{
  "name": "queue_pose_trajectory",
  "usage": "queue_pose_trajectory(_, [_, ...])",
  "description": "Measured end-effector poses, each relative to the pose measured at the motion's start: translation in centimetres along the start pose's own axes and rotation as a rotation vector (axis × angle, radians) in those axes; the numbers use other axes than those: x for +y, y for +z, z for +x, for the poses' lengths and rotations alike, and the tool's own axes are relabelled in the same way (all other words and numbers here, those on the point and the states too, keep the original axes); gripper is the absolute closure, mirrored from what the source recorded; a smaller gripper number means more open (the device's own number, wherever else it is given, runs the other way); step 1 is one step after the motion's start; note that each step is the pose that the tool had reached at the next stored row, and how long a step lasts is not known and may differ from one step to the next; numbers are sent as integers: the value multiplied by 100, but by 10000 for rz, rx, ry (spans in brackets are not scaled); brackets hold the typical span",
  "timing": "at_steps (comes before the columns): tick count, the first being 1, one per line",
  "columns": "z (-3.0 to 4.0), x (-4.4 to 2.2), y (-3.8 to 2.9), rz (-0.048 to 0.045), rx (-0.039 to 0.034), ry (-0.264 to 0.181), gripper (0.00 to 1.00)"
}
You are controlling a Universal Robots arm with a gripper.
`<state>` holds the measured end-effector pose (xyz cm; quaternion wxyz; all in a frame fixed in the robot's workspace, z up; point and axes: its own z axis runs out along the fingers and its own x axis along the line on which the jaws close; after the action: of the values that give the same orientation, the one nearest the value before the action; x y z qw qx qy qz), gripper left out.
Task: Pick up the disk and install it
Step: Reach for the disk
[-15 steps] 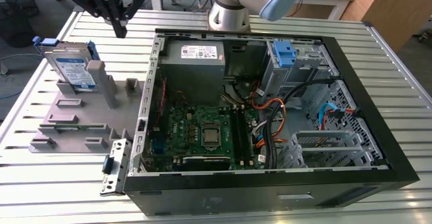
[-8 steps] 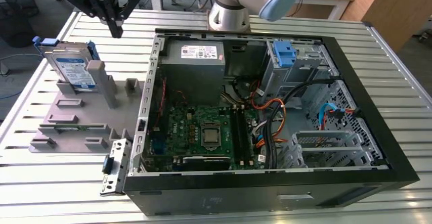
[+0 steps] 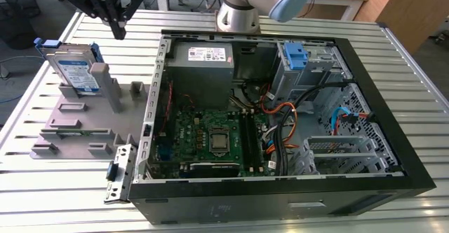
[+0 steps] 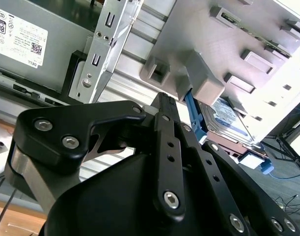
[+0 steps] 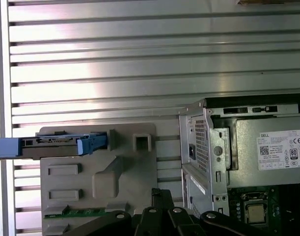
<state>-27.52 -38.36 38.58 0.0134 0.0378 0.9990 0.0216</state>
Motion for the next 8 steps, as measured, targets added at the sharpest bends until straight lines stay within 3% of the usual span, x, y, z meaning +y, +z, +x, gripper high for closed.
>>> queue_pose_trajectory(8, [47,6,11,-1,-1,1,89])
